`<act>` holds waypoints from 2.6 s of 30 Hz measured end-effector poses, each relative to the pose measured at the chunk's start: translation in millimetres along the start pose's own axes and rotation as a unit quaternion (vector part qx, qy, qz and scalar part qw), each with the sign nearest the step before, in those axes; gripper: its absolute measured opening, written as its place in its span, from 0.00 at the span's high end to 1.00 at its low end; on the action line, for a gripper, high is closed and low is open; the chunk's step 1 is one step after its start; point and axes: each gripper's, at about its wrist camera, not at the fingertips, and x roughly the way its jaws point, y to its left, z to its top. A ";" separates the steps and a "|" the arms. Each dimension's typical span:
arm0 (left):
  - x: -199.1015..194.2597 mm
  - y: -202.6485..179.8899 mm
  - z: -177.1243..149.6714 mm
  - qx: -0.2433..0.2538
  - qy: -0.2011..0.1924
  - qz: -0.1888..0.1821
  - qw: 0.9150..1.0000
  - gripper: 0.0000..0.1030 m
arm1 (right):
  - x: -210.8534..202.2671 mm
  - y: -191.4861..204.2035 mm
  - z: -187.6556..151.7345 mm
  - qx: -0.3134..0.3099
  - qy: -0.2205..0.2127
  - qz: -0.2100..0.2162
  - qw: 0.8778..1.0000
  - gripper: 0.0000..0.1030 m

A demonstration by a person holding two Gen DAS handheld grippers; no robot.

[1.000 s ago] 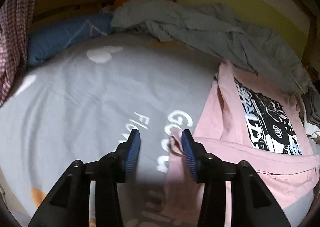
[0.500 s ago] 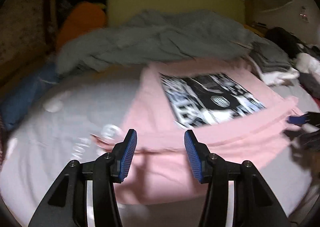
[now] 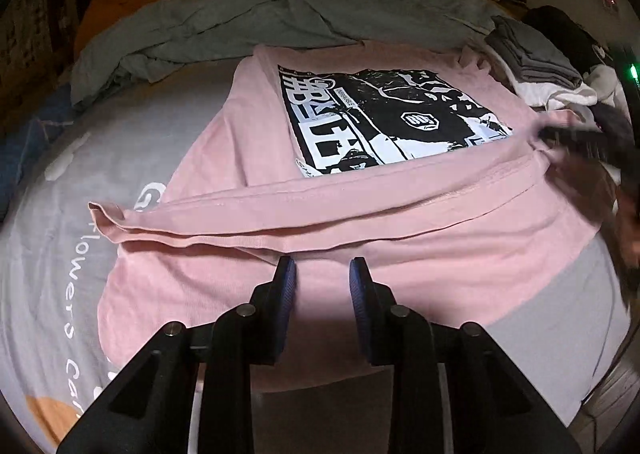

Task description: Fold small clothes

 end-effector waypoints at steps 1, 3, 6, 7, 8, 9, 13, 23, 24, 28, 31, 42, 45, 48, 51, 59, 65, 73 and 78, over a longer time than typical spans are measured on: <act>0.4 -0.1 0.0 0.001 -0.002 0.001 1.000 0.73 | -1.5 -7.0 4.4 0.016 -0.021 -0.010 1.000 0.69; 0.0 1.3 -0.9 0.001 -0.006 -0.003 1.000 0.73 | -6.5 -24.1 8.6 0.056 -0.035 -0.007 0.998 0.69; 2.0 3.6 2.0 -0.002 -0.007 -0.009 1.000 0.73 | -17.2 -35.4 3.0 0.067 -0.030 0.036 0.997 0.69; 4.0 3.6 4.2 -0.002 -0.007 -0.009 1.000 0.73 | -21.6 -36.2 0.0 0.061 -0.027 0.042 0.997 0.69; 6.9 3.1 7.4 -0.002 -0.006 -0.007 1.000 0.73 | -25.1 -35.0 -3.3 0.051 -0.025 0.048 0.997 0.69; 11.3 2.6 12.7 -0.002 -0.004 -0.006 1.000 0.73 | -29.7 -34.3 -7.1 0.046 -0.024 0.051 0.997 0.69; 28.6 11.8 40.0 -0.015 -0.006 0.004 1.000 0.71 | -27.4 -27.8 -8.8 0.047 -0.014 0.078 0.996 0.69; -4.1 24.1 40.2 -0.028 -0.083 0.002 0.996 0.72 | -9.6 16.3 -30.4 -0.081 0.051 0.105 0.990 0.69; -5.8 19.8 38.1 -0.023 -0.081 -0.009 0.996 0.71 | -8.1 17.2 -29.3 -0.084 0.049 0.102 0.990 0.69; -5.9 -1.1 35.0 0.011 -0.078 -0.031 0.996 0.64 | -1.8 3.8 -13.7 -0.040 0.016 0.053 0.998 0.69; -5.2 -13.7 40.0 0.031 -0.088 -0.036 0.995 0.55 | -5.7 -12.5 -7.0 -0.008 -0.019 0.016 1.000 0.69; 33.4 -51.3 93.3 0.136 -0.008 -0.149 0.979 0.65 | -28.0 -54.8 0.1 0.032 -0.038 0.052 0.997 0.66; 39.0 -54.6 94.8 0.121 0.006 -0.183 0.976 0.73 | -30.8 -69.5 -1.1 0.059 -0.032 0.062 0.996 0.66; 38.8 -61.8 86.6 0.136 0.001 -0.168 0.976 0.73 | -35.8 -77.6 -0.4 0.066 -0.038 0.065 0.995 0.66; 42.8 -62.3 83.5 0.140 0.004 -0.148 0.979 0.98 | -43.4 -82.2 0.2 0.071 -0.046 0.068 0.994 0.66; 41.9 -60.8 102.4 0.138 -0.034 -0.120 0.982 0.99 | -51.1 -86.4 1.0 0.076 -0.053 0.046 0.995 0.66; 68.2 -60.6 114.5 0.142 -0.008 -0.069 0.987 0.96 | -46.9 -100.4 -0.4 0.108 -0.047 0.033 0.993 0.66; 19.1 1.7 93.0 0.056 -0.053 -0.075 0.994 0.44 | -32.6 -108.6 -2.0 0.120 -0.022 0.055 0.991 0.66; -11.7 65.6 67.8 -0.004 -0.098 0.020 0.995 0.45 | -8.4 -93.9 -3.2 0.083 0.011 0.028 0.996 0.69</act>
